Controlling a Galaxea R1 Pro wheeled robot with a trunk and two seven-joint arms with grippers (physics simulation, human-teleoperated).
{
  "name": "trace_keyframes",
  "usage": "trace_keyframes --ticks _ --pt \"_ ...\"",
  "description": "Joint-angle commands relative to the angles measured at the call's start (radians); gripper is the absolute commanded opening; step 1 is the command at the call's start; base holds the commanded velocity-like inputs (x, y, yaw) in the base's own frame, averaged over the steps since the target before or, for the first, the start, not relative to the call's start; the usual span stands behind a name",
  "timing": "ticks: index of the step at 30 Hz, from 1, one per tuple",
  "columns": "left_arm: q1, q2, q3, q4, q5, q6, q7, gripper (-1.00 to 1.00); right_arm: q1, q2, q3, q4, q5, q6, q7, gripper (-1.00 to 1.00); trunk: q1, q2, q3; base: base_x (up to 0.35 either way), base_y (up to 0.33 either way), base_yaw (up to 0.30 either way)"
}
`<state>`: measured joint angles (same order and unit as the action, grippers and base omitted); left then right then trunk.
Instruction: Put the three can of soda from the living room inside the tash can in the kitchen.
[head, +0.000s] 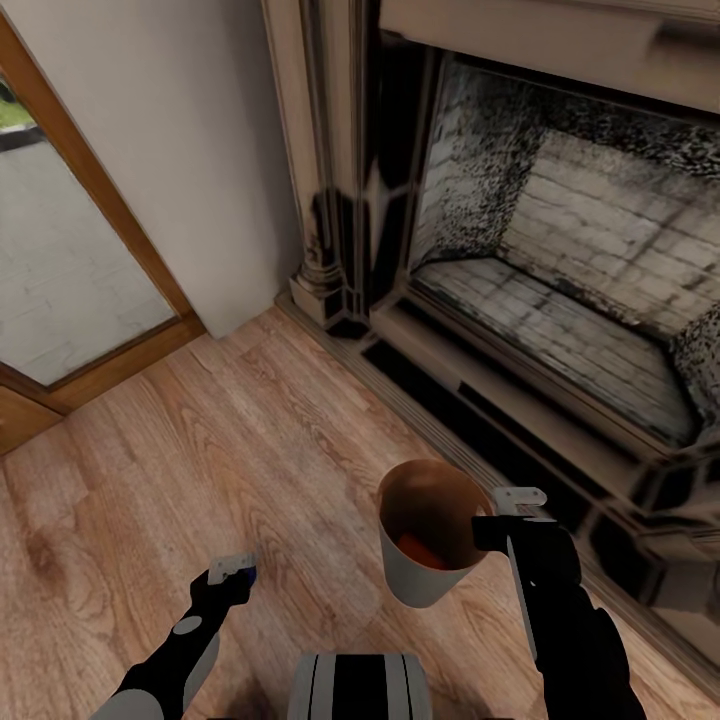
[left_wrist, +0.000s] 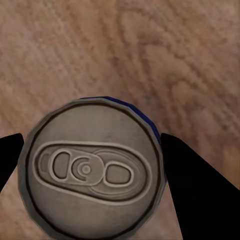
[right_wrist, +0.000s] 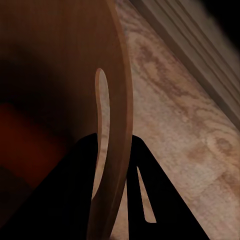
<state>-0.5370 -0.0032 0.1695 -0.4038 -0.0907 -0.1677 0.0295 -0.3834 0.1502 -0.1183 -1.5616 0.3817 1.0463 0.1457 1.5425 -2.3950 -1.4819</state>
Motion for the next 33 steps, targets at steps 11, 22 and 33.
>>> trace_keyframes --ticks 11,22,33 --pt "0.0 -0.001 0.001 0.0 -0.004 -0.003 0.001 -1.0 0.0 0.0 0.0 0.0 -0.018 0.001 0.003 -1.0 0.0 0.0 0.0 -0.024 0.0 0.0" --pt "0.0 -0.001 0.001 0.0 -0.005 -0.003 0.001 -1.0 0.0 0.0 0.0 0.0 -0.018 0.001 0.003 -1.0 0.0 0.0 0.0 0.0 0.0 0.0" --pt "0.0 -0.001 0.001 0.0 -0.004 -0.003 0.001 -1.0 0.0 0.0 0.0 0.0 -0.018 0.001 0.003 -1.0 -0.015 0.028 0.013 0.0 0.0 0.0"
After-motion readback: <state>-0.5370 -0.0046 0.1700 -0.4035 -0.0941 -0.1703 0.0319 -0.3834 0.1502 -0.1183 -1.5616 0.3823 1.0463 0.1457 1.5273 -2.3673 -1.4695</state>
